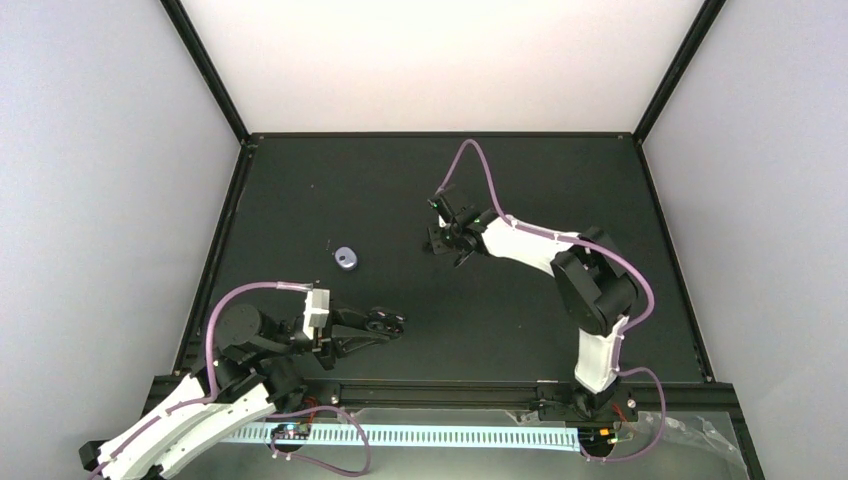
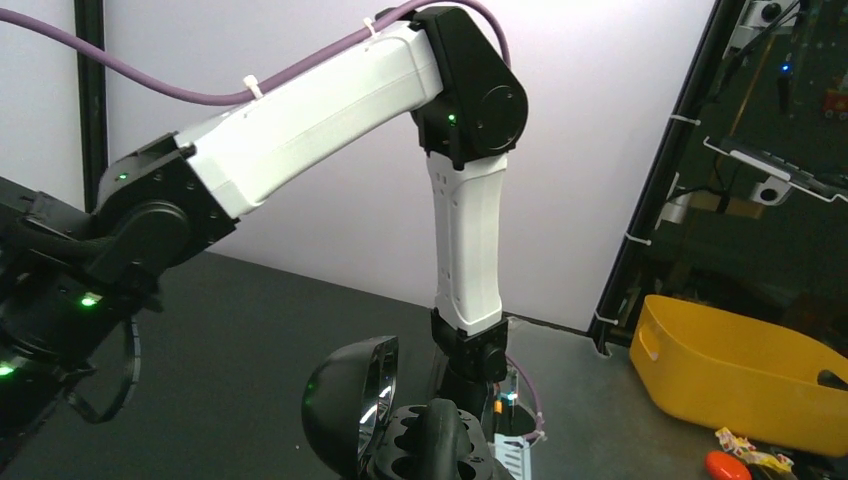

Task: Insert the wireless bluetooth earbuds into the charging case
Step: Pick up the earbud from the center of the board.

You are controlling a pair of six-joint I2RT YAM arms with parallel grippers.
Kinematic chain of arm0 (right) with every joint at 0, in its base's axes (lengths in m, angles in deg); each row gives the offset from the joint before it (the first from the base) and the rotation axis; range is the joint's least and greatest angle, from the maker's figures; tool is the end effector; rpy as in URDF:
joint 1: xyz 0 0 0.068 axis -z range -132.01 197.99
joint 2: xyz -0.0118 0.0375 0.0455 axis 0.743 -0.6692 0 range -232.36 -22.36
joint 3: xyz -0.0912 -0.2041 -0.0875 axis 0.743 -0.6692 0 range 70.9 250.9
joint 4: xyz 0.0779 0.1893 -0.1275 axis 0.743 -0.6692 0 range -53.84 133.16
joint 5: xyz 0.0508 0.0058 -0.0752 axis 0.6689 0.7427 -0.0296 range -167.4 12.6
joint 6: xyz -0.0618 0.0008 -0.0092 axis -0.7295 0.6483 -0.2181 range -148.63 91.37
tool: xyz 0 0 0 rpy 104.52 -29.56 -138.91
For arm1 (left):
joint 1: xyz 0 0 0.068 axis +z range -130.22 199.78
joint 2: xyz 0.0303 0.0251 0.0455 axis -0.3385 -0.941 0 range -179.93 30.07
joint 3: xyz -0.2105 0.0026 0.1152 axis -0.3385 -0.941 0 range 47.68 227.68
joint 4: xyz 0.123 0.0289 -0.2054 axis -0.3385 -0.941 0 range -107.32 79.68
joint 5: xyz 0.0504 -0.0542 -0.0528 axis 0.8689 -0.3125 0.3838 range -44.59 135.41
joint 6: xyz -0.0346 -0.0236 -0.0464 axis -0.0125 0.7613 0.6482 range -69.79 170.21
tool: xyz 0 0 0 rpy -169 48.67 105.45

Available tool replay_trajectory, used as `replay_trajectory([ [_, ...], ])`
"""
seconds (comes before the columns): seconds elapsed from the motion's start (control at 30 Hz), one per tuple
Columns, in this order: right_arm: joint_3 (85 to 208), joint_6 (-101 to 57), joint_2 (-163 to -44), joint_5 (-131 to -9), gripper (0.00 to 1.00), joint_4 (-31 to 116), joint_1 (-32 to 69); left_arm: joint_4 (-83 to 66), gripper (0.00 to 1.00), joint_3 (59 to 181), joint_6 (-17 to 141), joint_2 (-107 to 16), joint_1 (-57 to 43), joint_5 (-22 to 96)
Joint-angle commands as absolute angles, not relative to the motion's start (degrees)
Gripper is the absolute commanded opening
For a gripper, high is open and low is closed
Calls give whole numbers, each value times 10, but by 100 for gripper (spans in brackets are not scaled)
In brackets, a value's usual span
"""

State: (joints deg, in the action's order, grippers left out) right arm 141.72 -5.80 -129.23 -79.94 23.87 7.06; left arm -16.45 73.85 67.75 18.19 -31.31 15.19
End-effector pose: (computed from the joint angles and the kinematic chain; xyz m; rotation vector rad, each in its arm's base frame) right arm 0.2822 0.2419 0.1508 -0.3883 2.5503 0.3766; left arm 0.0507 -0.1011 0.2904 0.8951 1.3231 -1.3322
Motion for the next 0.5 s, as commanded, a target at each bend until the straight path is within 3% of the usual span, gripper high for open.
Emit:
replay_trajectory([
  [0.0,1476,-63,-1339,-767,36,260,68,-144,2,752,690,174,-316,138],
  [0.27,1615,-69,-1452,-820,43,184,68,-157,2,758,695,185,-316,148],
  [0.47,1646,-100,-1483,-861,43,151,65,-165,2,758,697,198,-315,156],
])
